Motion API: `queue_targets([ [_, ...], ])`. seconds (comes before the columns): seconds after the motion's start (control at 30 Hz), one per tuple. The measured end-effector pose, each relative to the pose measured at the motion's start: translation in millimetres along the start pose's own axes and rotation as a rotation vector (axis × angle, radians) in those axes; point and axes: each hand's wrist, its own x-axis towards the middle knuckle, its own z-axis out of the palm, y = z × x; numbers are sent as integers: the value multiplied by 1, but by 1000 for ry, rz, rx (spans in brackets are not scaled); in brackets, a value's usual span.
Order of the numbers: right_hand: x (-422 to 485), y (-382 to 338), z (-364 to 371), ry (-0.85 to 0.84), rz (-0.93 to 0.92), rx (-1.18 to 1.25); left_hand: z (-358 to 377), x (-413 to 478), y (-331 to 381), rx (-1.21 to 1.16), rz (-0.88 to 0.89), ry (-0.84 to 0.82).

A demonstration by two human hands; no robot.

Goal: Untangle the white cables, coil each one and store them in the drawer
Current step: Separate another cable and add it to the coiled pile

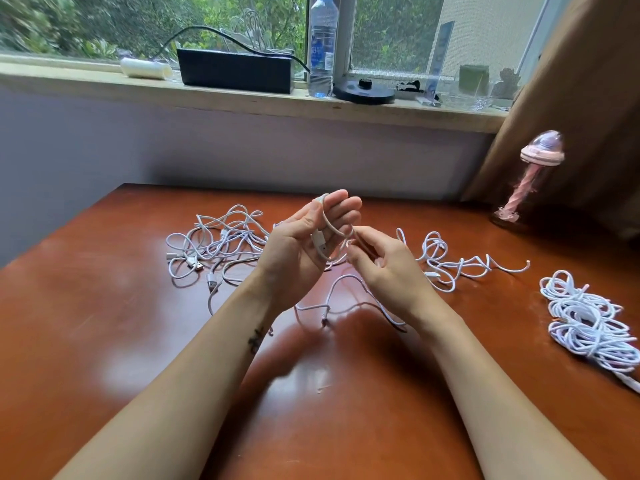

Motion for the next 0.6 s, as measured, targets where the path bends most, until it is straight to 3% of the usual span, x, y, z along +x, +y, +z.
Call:
queue_targets([
  [0.33,-6,-7,9,-139,-22,-109,-10,8,5,29,79,180],
  [0.6,-4,-3,8,-72,-70,-136,-15,11,16,-193,89,258],
])
